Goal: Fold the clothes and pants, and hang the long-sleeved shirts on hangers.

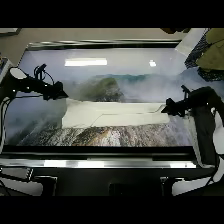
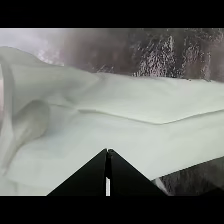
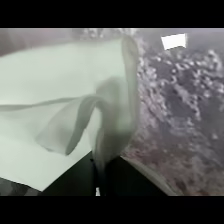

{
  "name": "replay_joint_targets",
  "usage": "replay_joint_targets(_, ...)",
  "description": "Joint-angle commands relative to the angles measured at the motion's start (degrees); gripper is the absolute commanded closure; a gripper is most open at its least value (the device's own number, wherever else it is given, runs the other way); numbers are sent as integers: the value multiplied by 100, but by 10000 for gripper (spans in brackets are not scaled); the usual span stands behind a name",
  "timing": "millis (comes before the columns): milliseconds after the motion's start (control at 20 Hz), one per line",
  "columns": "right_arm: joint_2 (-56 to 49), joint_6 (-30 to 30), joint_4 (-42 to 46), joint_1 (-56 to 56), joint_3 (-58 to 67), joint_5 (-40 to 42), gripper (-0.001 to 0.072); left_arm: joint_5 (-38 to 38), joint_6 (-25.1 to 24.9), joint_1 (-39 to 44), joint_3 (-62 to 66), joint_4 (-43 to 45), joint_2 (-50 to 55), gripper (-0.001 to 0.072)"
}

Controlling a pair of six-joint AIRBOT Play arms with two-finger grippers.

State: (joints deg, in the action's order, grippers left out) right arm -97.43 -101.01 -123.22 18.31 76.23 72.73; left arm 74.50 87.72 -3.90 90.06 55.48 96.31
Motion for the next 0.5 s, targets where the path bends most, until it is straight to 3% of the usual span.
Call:
replay_joint_targets(0, 682, 682, 448, -31, 144, 258, 677, -402, 481, 531, -26, -59, 166, 694)
replay_joint_targets(200, 1377, 1123, 743, -28, 531, 719, 677, -1443, 863, 1733, -24, -922, 772, 694)
replay_joint_targets(450, 1818, 1510, 1320, -28, 1196, 1296, 677, -2618, 896, 3189, 44, -2675, 1635, 696)
